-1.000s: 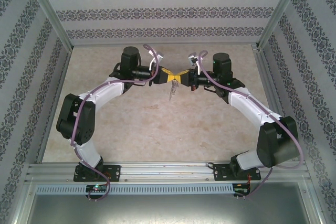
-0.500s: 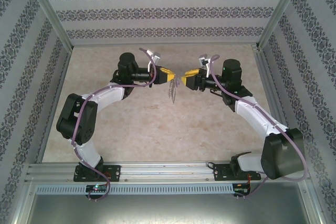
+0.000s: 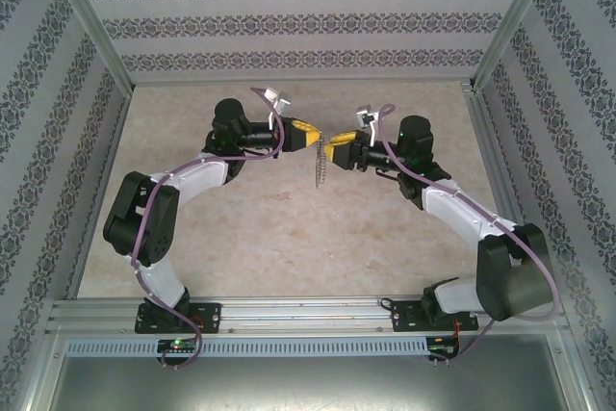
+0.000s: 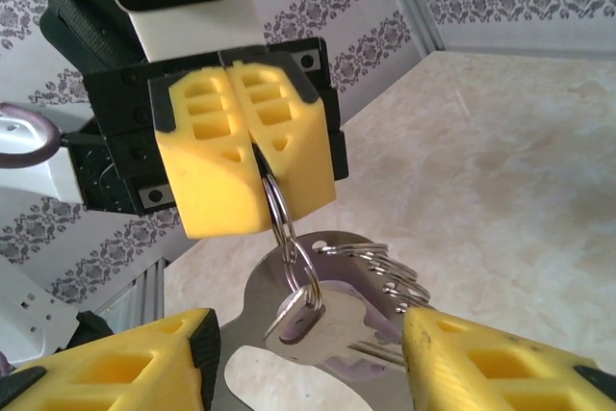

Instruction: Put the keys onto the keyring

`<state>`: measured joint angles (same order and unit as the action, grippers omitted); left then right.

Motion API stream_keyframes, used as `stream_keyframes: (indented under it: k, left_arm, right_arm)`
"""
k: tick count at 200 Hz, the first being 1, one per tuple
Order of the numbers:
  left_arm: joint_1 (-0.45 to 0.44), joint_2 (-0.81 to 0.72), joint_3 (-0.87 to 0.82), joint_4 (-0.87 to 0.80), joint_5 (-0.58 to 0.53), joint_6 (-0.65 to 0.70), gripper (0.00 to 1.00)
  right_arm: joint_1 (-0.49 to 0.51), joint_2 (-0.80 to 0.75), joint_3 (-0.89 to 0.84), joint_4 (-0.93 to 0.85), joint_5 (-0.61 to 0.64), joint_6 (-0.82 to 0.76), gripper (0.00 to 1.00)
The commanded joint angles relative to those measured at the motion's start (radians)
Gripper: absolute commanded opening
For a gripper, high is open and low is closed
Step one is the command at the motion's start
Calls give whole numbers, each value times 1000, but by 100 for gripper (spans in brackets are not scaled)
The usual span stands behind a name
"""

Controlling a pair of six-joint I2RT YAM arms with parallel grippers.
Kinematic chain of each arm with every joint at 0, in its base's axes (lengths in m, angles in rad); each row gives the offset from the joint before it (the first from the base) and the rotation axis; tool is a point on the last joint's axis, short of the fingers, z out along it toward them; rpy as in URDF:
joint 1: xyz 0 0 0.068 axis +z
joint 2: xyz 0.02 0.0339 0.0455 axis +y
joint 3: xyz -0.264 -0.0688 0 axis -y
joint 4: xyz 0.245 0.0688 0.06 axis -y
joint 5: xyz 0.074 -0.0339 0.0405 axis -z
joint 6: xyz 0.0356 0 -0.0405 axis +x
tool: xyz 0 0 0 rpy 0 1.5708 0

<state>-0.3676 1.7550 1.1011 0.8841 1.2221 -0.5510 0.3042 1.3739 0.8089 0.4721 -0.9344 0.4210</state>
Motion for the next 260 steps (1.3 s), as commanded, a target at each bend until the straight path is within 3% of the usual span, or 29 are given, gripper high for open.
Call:
stream_keyframes:
  k: [1,74,172,260]
  left_arm:
    - [-12,-42,-7,86,-3,-17,0]
    - [-12,-47,-6,89,-15,-20,0]
    - [-12,-58,-8,96,-36,-14,0]
    - [-12,-63,-12,113,-53,-12,0]
  right_arm:
    - [13,20,8,50,2,-2,54]
    - [22,42,-2,68,23,-1,46]
    - [41,-5,-40,46,40,-30,4]
    - [87,14,-33,-12,44,-71,0]
